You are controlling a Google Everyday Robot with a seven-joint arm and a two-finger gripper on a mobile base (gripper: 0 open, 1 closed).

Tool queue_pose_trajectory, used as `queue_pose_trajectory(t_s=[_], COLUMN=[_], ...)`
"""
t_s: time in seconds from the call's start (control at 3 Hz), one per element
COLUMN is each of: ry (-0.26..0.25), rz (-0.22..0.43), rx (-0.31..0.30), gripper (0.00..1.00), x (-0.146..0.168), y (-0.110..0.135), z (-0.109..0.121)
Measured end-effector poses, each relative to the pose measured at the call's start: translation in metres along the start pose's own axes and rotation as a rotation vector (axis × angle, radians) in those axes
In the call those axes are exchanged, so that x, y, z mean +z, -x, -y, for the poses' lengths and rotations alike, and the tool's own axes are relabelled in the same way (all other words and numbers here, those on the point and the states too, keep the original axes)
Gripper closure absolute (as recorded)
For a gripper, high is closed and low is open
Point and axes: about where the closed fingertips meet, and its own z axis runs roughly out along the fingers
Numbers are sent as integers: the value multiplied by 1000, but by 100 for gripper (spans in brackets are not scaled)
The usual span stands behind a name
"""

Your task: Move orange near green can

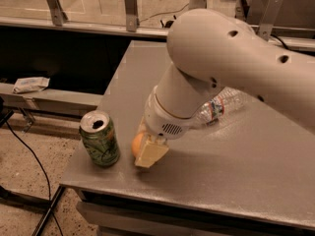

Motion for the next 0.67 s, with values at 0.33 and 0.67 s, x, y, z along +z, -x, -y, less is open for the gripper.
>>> queue_pose_trajectory(t_s=[0.33, 0.67], ry=[-31, -30], rz=[25, 22], rx=[31, 26], gripper=[59, 35], x=[-4, -4], y=[4, 5], z=[11, 10])
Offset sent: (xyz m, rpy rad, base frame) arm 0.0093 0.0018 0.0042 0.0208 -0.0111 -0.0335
